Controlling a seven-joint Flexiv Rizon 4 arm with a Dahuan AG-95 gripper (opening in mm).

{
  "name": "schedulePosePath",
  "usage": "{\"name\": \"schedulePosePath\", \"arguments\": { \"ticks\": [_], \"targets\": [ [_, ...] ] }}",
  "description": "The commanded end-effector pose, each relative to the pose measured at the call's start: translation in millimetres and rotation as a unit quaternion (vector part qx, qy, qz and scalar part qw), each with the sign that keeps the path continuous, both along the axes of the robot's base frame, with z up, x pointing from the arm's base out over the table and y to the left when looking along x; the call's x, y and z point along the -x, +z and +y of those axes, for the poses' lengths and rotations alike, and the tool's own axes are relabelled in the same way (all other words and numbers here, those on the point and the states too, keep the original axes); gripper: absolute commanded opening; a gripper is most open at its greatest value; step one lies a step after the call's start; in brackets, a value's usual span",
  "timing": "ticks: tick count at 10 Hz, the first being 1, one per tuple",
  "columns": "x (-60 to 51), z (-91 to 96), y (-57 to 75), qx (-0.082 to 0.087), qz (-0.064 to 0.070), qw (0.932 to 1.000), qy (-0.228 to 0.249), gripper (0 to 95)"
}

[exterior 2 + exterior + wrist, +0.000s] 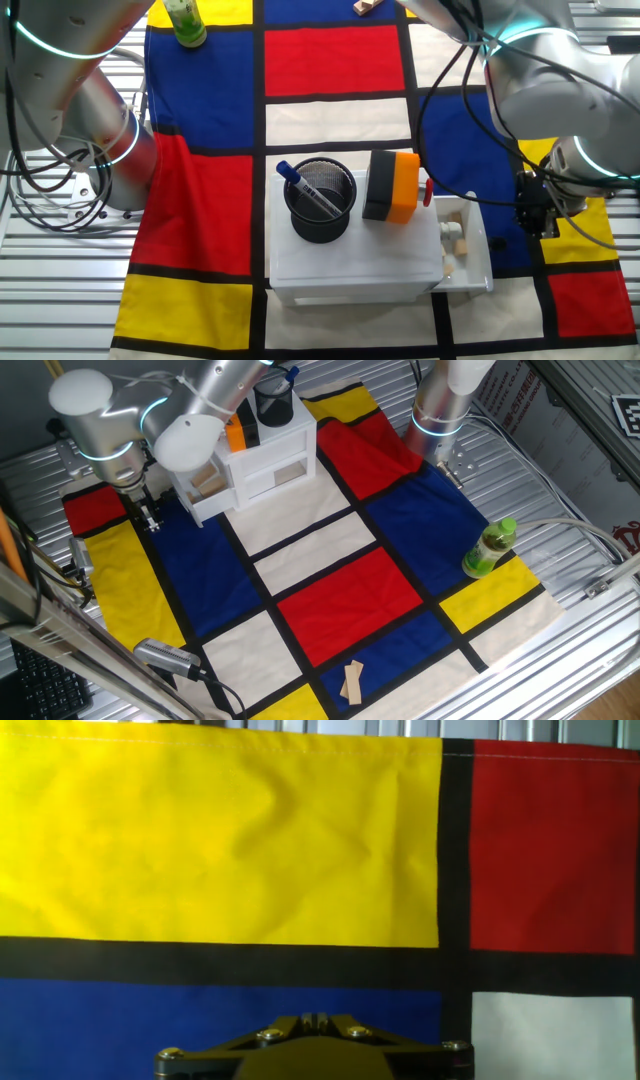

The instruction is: Use the gripper to push and close the drawer

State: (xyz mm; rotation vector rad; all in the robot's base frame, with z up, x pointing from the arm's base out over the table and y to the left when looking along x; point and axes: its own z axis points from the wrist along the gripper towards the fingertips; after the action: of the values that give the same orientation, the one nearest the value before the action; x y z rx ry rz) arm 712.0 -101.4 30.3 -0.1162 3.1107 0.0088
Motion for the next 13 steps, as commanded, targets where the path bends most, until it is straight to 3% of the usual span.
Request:
{"name": "schedulePosePath", "arguments": {
  "ticks": [1,4,7,10,12,13],
  "targets": [
    [0.2,-0.6,0.0,0.0,0.0,1.0,-0.003,0.0],
    [0.0,-0.7,-0.2,-0.001,-0.001,1.0,-0.003,0.0],
    [0.0,-0.7,-0.2,0.018,-0.002,0.9998,-0.008,0.0],
    [0.0,-0.7,-0.2,0.018,-0.008,0.999,-0.04,0.0],
    [0.0,-0.7,-0.2,0.034,-0.01,0.9968,-0.072,0.0],
    [0.0,-0.7,-0.2,0.03,-0.007,0.9964,-0.078,0.0]
  ]
}}
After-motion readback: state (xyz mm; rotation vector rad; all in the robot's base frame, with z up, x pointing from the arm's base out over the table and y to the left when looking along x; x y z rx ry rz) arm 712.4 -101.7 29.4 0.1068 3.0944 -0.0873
